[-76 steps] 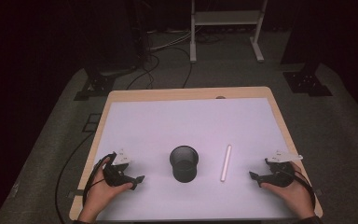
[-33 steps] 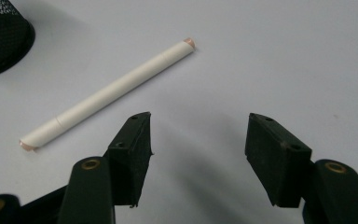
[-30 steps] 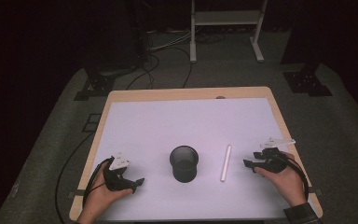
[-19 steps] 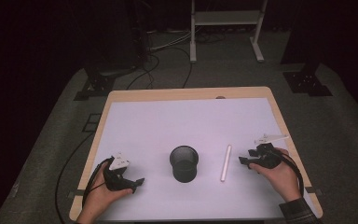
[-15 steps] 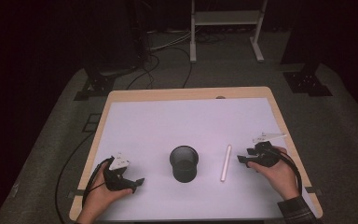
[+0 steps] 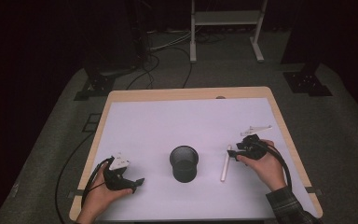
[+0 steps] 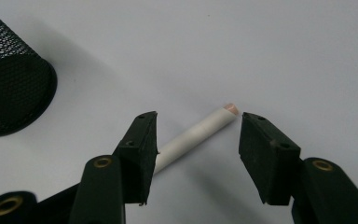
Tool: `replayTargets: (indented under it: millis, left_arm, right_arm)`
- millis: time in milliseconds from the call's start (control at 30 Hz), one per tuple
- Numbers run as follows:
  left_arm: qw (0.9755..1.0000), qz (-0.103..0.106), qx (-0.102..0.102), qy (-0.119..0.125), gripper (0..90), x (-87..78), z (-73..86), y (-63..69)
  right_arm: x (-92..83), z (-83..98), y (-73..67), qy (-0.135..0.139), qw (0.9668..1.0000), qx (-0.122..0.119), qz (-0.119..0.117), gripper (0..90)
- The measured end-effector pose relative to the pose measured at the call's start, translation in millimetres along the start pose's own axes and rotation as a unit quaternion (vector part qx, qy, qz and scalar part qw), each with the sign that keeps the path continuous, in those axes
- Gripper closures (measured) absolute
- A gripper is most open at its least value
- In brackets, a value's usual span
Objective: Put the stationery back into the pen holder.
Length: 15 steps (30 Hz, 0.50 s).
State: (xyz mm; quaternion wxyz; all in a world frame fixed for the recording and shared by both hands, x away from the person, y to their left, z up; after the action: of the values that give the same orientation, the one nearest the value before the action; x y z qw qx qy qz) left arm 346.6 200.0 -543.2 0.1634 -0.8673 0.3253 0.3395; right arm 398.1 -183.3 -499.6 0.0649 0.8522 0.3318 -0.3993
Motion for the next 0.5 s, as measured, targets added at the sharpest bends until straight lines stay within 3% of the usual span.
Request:
replayTargets:
  millis: [500]
  left_arm:
    - [1.0000,0.000,0.000,0.000,2.2,0.0,0.0,0.0]
  right_arm:
    - [27.8,-4.4,5.2,-0.035,0.9993,0.007,0.011,53.5]
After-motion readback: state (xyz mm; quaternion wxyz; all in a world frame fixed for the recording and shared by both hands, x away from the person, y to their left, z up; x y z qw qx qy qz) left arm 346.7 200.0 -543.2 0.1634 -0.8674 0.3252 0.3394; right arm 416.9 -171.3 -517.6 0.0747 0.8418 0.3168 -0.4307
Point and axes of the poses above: each handheld gripper's, and its own axes: x roughly forward along the jaws, z roughly out of its underside, y roughly to its right, the point moved 9 cm from there along x, roughly forward along the jaws, and after that the axes turned 4 degrees about -z, right-handed, at the moved point
